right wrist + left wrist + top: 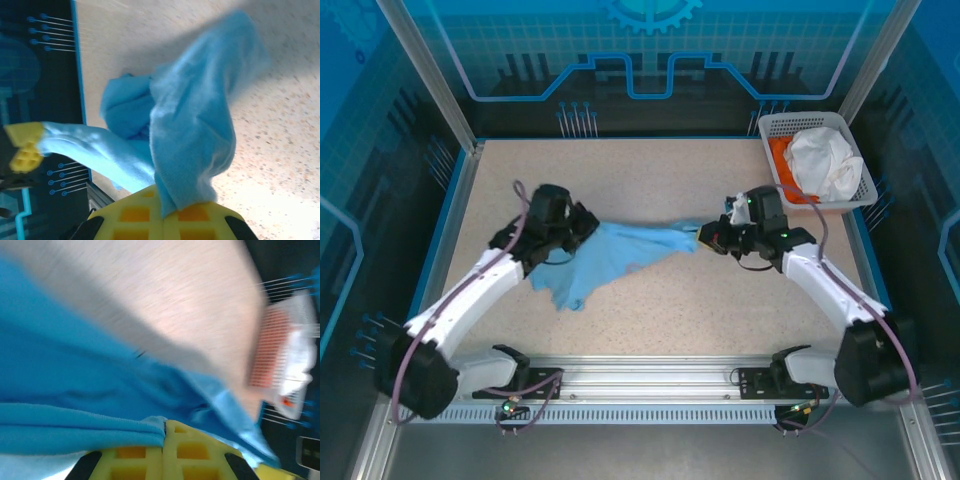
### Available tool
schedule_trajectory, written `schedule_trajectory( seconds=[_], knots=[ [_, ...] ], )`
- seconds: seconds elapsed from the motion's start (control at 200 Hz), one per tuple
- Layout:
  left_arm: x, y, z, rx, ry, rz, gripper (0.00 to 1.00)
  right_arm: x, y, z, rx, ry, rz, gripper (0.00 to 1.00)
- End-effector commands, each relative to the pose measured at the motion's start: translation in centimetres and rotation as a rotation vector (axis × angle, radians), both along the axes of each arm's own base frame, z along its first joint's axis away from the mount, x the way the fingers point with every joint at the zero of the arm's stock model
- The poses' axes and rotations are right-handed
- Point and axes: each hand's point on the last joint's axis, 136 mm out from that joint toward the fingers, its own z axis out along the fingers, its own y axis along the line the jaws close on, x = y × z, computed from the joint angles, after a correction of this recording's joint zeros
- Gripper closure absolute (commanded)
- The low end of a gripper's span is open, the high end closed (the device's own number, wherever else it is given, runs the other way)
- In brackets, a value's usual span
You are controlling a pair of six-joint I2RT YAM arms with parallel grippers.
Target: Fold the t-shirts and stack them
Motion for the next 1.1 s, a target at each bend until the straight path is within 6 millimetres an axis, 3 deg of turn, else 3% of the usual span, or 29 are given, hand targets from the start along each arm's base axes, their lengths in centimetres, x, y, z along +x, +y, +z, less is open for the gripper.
schedule_trajectory(
  seconds=[0.0, 0.09, 0.17, 0.27, 0.33, 0.525, 0.68, 0.755, 0.835, 0.995, 1.096],
  knots=[
    [-0.8, 1.9, 10.7, 0.108, -0.292, -0.038, 1.0, -0.7, -0.8, 7.2, -0.053, -0.209, -0.009, 1.0],
    [-2.4, 1.4, 18.4, 0.086, -0.486, -0.098, 1.0, -1.7, -1.0, 13.0, -0.044, -0.364, -0.02, 1.0],
    [-4.8, 0.9, 24.0, 0.061, -0.636, -0.146, 1.0, -3.2, -1.0, 18.3, -0.035, -0.505, -0.032, 1.0],
    [-8.4, 0.1, 29.4, 0.037, -0.797, -0.223, 1.0, -5.6, -0.8, 23.3, -0.026, -0.657, -0.036, 1.0],
    [-10.9, -0.1, 32.4, 0.004, -0.893, -0.269, 1.0, -6.8, -0.8, 25.4, -0.012, -0.715, -0.033, 1.0],
    [-17.9, 1.2, 39.5, -0.06, -1.146, -0.354, 1.0, -11.4, -0.6, 31.7, 0.066, -0.906, 0.003, 1.0],
    [-20.2, 2.5, 42.8, -0.057, -1.248, -0.333, 1.0, -12.9, 0.0, 34.7, 0.097, -0.977, 0.041, 1.0],
    [-19.1, 2.4, 43.0, -0.045, -1.232, -0.308, 1.0, -12.0, 0.1, 35.0, 0.063, -0.976, 0.023, 1.0],
    [-15.9, 1.7, 41.9, 0.017, -1.158, -0.276, 1.0, -9.8, -0.2, 34.2, -0.053, -0.941, -0.034, 1.0],
    [-5.1, 0.1, 36.5, 0.172, -0.939, -0.176, 1.0, -2.5, -0.9, 30.5, -0.299, -0.805, -0.144, 1.0],
    [3.8, -0.2, 30.8, 0.134, -0.744, -0.159, 1.0, 4.2, -2.1, 25.3, -0.355, -0.602, -0.19, 1.0]
  ],
)
